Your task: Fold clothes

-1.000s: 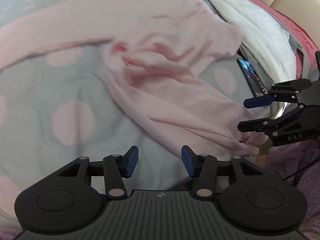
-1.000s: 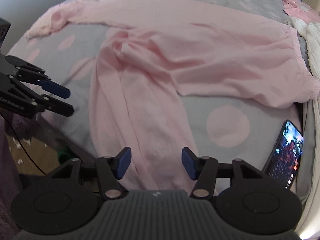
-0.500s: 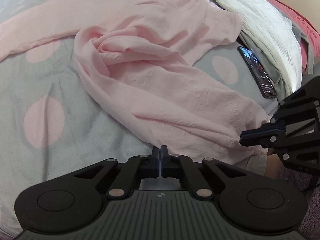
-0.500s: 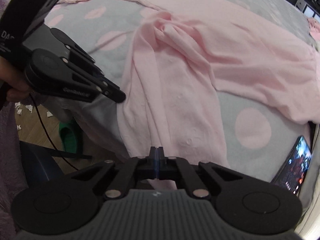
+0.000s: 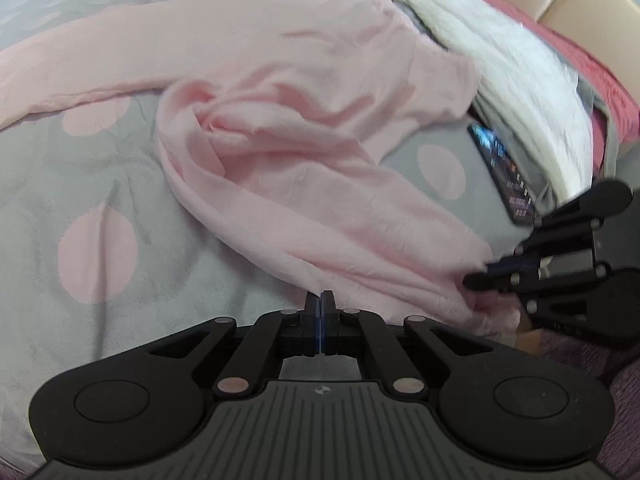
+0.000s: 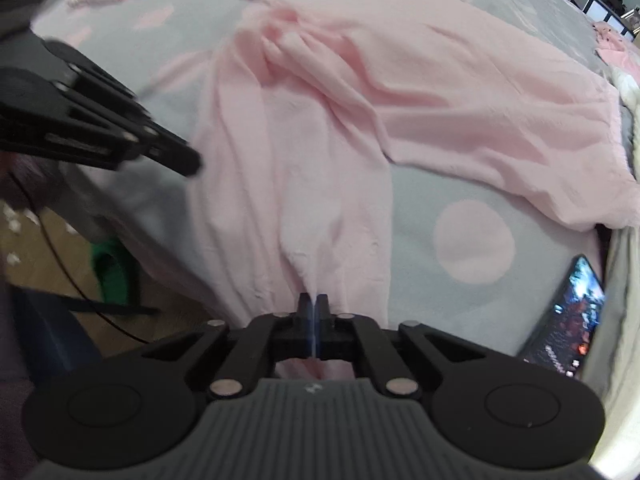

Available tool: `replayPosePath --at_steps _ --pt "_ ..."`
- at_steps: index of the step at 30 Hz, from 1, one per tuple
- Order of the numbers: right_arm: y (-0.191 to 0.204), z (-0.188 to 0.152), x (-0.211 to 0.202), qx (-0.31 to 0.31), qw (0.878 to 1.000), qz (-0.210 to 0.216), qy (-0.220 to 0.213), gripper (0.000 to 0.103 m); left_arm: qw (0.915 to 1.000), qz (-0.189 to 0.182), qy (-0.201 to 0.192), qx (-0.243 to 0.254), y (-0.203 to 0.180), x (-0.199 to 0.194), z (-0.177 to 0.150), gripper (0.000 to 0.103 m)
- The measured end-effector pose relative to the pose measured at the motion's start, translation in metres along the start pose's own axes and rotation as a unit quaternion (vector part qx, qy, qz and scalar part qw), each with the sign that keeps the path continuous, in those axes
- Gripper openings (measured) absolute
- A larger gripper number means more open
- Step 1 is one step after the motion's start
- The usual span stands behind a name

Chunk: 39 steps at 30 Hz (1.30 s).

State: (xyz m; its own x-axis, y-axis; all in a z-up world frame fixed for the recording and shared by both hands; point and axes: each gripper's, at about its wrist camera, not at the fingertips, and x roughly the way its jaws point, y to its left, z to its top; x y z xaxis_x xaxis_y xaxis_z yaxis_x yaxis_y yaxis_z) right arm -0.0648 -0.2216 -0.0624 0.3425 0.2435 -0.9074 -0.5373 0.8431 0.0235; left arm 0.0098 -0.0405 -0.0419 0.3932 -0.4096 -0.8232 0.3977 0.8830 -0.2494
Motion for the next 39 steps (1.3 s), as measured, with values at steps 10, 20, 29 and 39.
replayPosePath --at_steps 10,20,29,39 --pt "0.027 0.063 -0.049 0.053 0.979 0.114 -0.159 0.001 0.9945 0.036 -0.092 -0.037 0.041 -0.069 0.041 0.0" --pt "0.047 0.097 -0.016 0.045 0.982 0.1 -0.153 0.002 0.9929 0.09 -0.078 -0.004 0.068 -0.075 0.056 0.0" --pt "0.01 0.096 0.018 0.086 0.99 0.03 -0.111 0.011 0.9927 0.108 -0.05 0.02 0.071 -0.073 0.04 0.021" --pt "-0.024 0.084 0.002 0.136 0.983 0.008 -0.12 0.04 0.9989 0.001 0.031 0.037 0.001 -0.017 -0.019 0.041"
